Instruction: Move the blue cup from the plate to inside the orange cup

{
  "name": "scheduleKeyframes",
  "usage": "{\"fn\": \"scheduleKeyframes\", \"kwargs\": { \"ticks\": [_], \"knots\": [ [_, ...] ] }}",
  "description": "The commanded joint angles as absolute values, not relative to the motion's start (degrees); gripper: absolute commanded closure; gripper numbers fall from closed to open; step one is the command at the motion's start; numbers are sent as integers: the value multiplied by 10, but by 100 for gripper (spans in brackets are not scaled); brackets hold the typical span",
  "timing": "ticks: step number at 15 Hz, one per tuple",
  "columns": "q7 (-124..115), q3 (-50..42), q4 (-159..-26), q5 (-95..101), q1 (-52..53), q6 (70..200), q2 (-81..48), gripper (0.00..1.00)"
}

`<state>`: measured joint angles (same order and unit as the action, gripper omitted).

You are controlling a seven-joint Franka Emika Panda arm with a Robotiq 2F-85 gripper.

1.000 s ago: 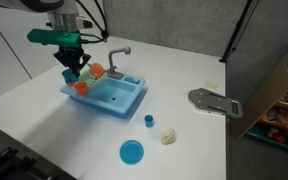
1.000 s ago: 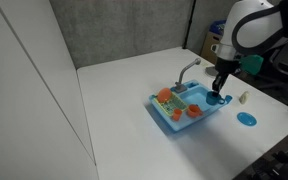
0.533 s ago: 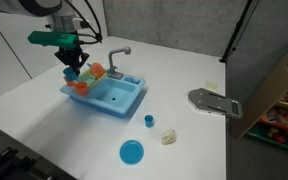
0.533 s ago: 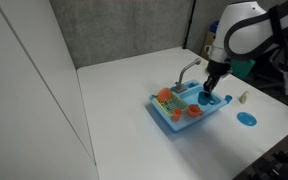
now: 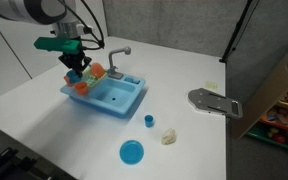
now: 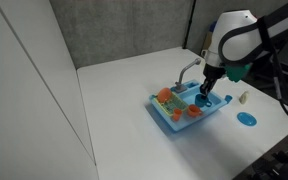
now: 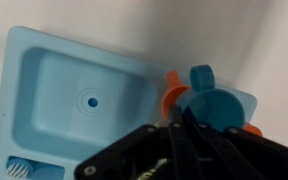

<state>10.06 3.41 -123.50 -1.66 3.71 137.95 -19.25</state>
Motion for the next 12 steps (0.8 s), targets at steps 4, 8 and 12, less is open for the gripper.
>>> {"fn": "scheduleKeyframes", "kwargs": {
  "ticks": [4, 8, 12],
  "knots": [
    [75, 30, -1208, -2, 36, 1394, -232, 97],
    [90, 38, -1220, -13, 29, 1395, -229, 95],
    [90, 38, -1217, -13, 28, 1395, -230, 95]
  ]
}}
